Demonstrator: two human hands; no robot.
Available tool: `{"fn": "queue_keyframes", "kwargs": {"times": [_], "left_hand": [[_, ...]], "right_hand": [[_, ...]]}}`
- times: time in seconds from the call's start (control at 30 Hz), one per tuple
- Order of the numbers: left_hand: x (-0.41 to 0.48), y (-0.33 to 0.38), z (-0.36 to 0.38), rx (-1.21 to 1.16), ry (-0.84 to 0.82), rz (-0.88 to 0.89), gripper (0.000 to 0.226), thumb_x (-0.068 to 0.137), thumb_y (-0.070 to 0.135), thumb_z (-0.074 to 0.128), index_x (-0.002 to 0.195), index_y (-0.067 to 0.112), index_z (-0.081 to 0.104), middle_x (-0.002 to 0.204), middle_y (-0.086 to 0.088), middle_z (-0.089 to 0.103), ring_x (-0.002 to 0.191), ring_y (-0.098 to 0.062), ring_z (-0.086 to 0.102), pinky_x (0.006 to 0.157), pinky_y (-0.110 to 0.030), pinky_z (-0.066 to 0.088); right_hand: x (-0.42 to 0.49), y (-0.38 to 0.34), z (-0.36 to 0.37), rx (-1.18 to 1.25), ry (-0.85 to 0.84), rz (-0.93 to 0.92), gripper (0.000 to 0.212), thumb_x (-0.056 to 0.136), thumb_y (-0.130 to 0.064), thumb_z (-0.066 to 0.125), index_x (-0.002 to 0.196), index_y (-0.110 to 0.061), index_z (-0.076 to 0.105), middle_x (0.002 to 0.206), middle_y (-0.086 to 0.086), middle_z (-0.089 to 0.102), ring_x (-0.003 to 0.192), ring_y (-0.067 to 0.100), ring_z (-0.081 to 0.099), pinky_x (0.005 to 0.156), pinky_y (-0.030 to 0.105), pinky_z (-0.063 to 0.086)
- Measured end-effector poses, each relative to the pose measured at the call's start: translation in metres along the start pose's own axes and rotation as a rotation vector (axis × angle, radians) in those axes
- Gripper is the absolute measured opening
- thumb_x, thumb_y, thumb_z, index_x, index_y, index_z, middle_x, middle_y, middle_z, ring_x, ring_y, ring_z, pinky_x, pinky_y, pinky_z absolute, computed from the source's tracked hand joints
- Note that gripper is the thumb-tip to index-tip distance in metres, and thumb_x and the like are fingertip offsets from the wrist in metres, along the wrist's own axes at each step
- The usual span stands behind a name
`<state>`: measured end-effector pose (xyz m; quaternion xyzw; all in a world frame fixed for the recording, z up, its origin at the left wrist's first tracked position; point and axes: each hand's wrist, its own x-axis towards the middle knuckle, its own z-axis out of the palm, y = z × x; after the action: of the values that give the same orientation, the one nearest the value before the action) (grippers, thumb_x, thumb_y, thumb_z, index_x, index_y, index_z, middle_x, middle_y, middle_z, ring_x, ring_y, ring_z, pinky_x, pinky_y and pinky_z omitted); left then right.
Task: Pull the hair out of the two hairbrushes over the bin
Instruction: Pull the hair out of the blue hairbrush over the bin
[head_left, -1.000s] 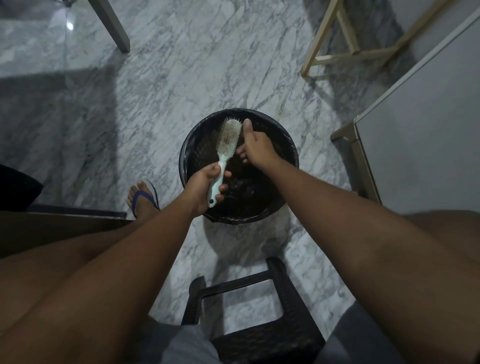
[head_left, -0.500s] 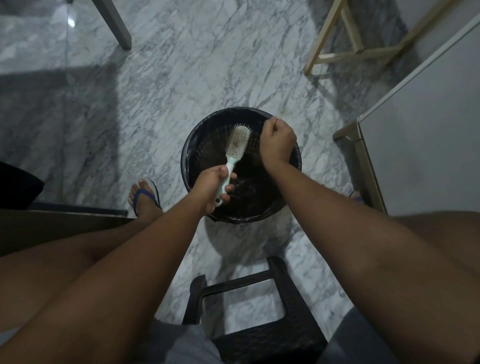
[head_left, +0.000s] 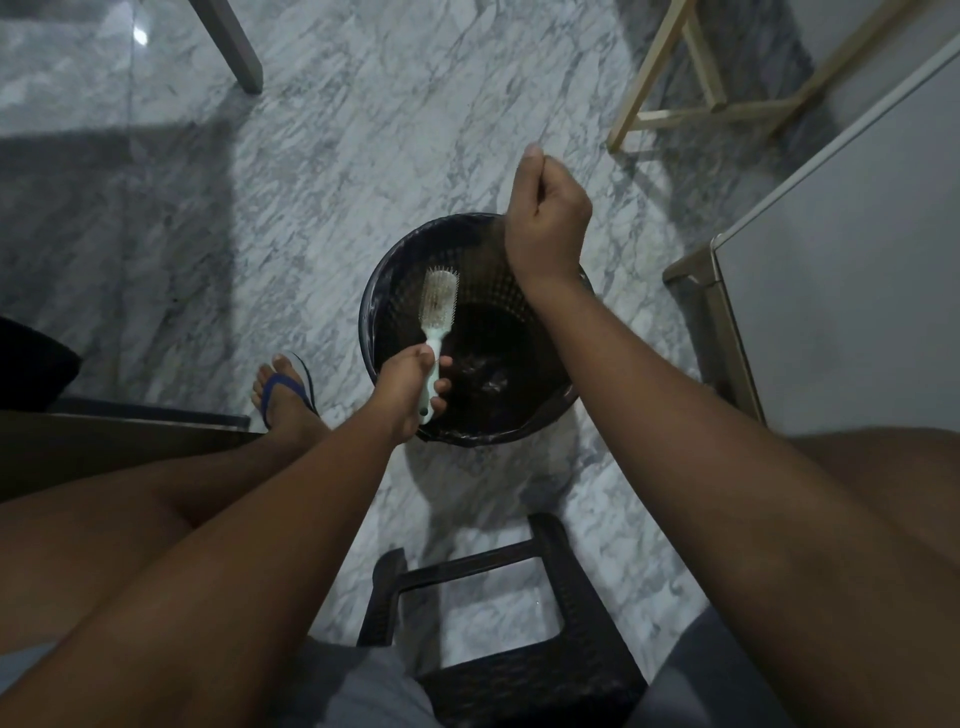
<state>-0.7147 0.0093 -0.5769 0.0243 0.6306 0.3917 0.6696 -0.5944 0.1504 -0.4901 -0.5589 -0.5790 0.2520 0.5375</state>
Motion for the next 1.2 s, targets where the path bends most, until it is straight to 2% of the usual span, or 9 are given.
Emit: {"fn": "queue_keyframes", "kwargs": {"times": [0.1, 0.17, 0.37, 0.63, 0.73, 0.83, 0.93, 1.0, 1.2], "left_hand": [[-0.003, 0.003, 0.0, -0.013, -0.048, 0.026, 0.017, 0.102, 0.016, 0.038, 0.102, 0.013, 0.055, 0.086, 0.0, 0.056, 0.051, -0.009, 0.043, 0.041, -0.02, 0.03], [-0.003, 0.006, 0.0, -0.016, -0.067, 0.038, 0.018, 0.102, 0.017, 0.038, 0.102, 0.013, 0.056, 0.088, -0.001, 0.056, 0.052, -0.01, 0.043, 0.041, -0.02, 0.031], [-0.004, 0.012, -0.005, -0.012, -0.086, 0.051, 0.019, 0.103, 0.019, 0.038, 0.106, 0.014, 0.057, 0.091, -0.002, 0.055, 0.055, -0.01, 0.043, 0.041, -0.02, 0.032], [-0.005, 0.011, -0.001, 0.015, -0.108, 0.055, 0.02, 0.103, 0.02, 0.039, 0.107, 0.015, 0.057, 0.094, -0.002, 0.057, 0.056, -0.01, 0.042, 0.042, -0.02, 0.031], [-0.005, 0.01, 0.003, 0.018, -0.123, 0.059, 0.021, 0.103, 0.019, 0.039, 0.112, 0.016, 0.057, 0.095, -0.002, 0.057, 0.055, -0.01, 0.042, 0.041, -0.019, 0.031], [-0.005, 0.009, 0.006, 0.036, -0.143, 0.068, 0.024, 0.104, 0.018, 0.038, 0.118, 0.016, 0.057, 0.096, -0.003, 0.057, 0.056, -0.011, 0.042, 0.042, -0.019, 0.03], [-0.003, 0.008, 0.005, 0.06, -0.155, 0.074, 0.026, 0.103, 0.017, 0.038, 0.122, 0.016, 0.057, 0.096, -0.004, 0.057, 0.056, -0.011, 0.043, 0.042, -0.02, 0.032], [-0.002, 0.007, 0.005, 0.082, -0.161, 0.082, 0.029, 0.103, 0.017, 0.039, 0.126, 0.016, 0.056, 0.096, -0.004, 0.057, 0.055, -0.011, 0.043, 0.042, -0.021, 0.032], [0.002, 0.006, 0.001, 0.143, -0.145, 0.114, 0.031, 0.102, 0.016, 0.041, 0.129, 0.012, 0.055, 0.097, -0.006, 0.059, 0.055, -0.012, 0.042, 0.042, -0.021, 0.031]], "right_hand": [[-0.02, 0.039, -0.003, -0.341, -0.485, 0.286, 0.049, 0.103, -0.031, 0.042, 0.073, 0.001, 0.064, 0.072, 0.013, 0.067, 0.068, 0.027, 0.063, 0.065, 0.034, 0.049], [-0.033, 0.061, -0.009, -0.527, -0.768, 0.467, 0.044, 0.1, -0.035, 0.045, 0.091, 0.0, 0.07, 0.093, 0.017, 0.072, 0.089, 0.033, 0.068, 0.085, 0.038, 0.054], [-0.055, 0.069, -0.032, -0.788, -1.074, 0.543, 0.024, 0.092, -0.014, 0.06, 0.109, 0.002, 0.063, 0.108, 0.018, 0.063, 0.101, 0.035, 0.063, 0.088, 0.038, 0.053], [-0.04, 0.058, -0.01, -0.541, -0.711, 0.497, 0.037, 0.076, -0.01, 0.064, 0.111, -0.016, 0.072, 0.119, 0.007, 0.068, 0.113, 0.025, 0.063, 0.099, 0.031, 0.051], [-0.034, 0.048, -0.006, -0.398, -0.669, 0.431, 0.068, 0.078, -0.004, 0.061, 0.143, -0.015, 0.046, 0.148, 0.016, 0.042, 0.133, 0.027, 0.046, 0.102, 0.025, 0.039], [-0.032, 0.048, -0.005, -0.27, -0.833, 0.368, 0.09, 0.08, -0.003, 0.062, 0.156, -0.026, 0.02, 0.164, 0.012, 0.015, 0.145, 0.025, 0.031, 0.097, 0.023, 0.038], [-0.033, 0.054, -0.002, -0.213, -0.868, 0.371, 0.066, 0.085, -0.015, 0.064, 0.147, -0.024, 0.045, 0.146, 0.009, 0.052, 0.115, 0.024, 0.064, 0.098, 0.037, 0.054], [-0.033, 0.054, -0.002, -0.219, -0.743, 0.353, 0.049, 0.087, -0.023, 0.069, 0.135, -0.021, 0.061, 0.127, 0.006, 0.067, 0.104, 0.017, 0.066, 0.1, 0.037, 0.052], [-0.025, 0.056, -0.002, -0.296, -0.589, 0.399, 0.049, 0.075, -0.028, 0.086, 0.118, -0.011, 0.072, 0.097, 0.003, 0.074, 0.09, 0.011, 0.069, 0.089, 0.019, 0.052]]}}
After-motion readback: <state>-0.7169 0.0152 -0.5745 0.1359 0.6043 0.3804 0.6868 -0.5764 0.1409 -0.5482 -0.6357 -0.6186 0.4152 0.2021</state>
